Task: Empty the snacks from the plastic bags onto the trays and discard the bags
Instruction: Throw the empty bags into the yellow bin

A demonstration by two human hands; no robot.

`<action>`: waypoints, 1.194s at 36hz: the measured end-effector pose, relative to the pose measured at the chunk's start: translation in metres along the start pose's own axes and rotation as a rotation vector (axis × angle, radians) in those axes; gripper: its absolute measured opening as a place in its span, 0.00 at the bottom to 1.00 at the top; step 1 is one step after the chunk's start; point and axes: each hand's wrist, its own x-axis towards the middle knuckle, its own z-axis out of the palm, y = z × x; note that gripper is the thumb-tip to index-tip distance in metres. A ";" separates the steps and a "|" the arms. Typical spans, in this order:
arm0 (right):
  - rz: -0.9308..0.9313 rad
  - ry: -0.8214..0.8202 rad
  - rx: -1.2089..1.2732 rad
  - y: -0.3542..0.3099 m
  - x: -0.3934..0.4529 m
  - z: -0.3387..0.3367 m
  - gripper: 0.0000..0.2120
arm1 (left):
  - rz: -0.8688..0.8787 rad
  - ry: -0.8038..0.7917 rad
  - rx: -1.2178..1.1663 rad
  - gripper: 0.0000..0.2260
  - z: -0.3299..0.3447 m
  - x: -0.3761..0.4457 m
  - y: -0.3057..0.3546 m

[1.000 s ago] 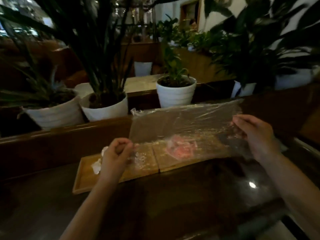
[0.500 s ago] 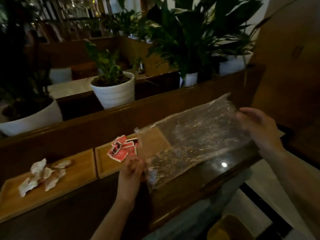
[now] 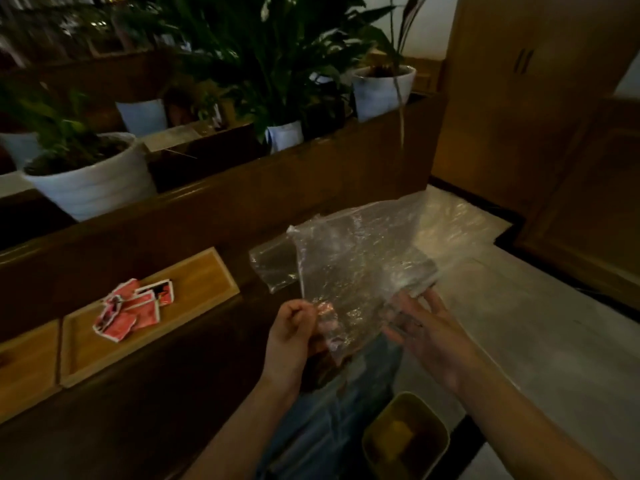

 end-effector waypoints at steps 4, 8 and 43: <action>-0.040 0.046 -0.011 -0.005 0.004 -0.010 0.45 | -0.024 -0.041 0.021 0.02 0.020 0.004 -0.008; -0.087 0.117 -0.016 -0.010 0.006 -0.021 0.36 | 0.033 -0.110 0.199 0.01 0.029 0.008 -0.007; -0.213 0.538 -0.138 -0.005 -0.037 -0.090 0.28 | 0.533 -0.268 1.124 0.07 0.051 0.128 0.023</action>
